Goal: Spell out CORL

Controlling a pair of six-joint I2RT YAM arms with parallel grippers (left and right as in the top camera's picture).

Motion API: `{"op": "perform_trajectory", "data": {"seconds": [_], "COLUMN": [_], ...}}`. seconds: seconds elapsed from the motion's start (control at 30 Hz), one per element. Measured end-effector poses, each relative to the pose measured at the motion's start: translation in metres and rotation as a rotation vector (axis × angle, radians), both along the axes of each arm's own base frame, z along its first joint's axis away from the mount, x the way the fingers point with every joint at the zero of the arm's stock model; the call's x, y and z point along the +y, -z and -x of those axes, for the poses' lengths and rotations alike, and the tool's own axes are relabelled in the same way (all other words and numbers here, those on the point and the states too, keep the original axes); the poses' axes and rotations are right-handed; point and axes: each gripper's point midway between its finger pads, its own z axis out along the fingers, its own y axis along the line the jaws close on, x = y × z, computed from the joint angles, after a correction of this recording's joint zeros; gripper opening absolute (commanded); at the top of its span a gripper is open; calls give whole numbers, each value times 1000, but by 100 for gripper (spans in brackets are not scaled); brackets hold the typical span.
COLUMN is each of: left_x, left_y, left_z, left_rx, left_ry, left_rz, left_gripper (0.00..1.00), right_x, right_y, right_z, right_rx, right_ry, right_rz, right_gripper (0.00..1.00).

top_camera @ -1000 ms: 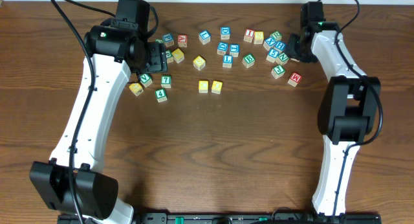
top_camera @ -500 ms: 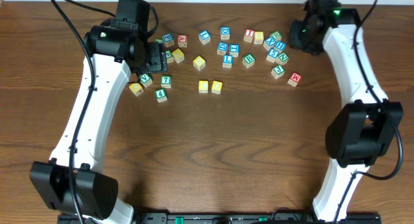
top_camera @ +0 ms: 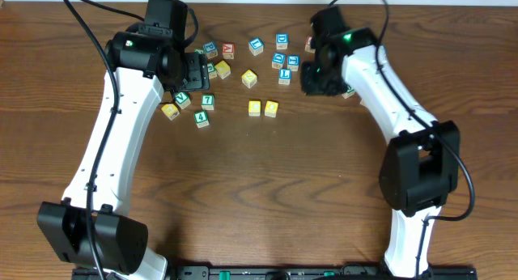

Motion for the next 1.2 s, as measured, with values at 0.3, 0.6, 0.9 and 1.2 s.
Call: {"op": "perform_trajectory", "data": {"seconds": [0.3,0.6,0.9,1.2], "left_x": [0,0,0,0], "left_y": [0,0,0,0], "left_z": [0,0,0,0], "left_rx": [0,0,0,0], "left_ry": [0,0,0,0], "left_rz": [0,0,0,0], "left_gripper": [80,80,80,80], "right_x": [37,43,37,49], "right_y": [38,60,68,66], "right_z": [20,23,20,18], "right_rx": [3,-36,-70,-99], "right_ry": [-73,-85,-76,-96], "right_rz": [2,41,81,72], "right_gripper": [28,29,29,33]}}
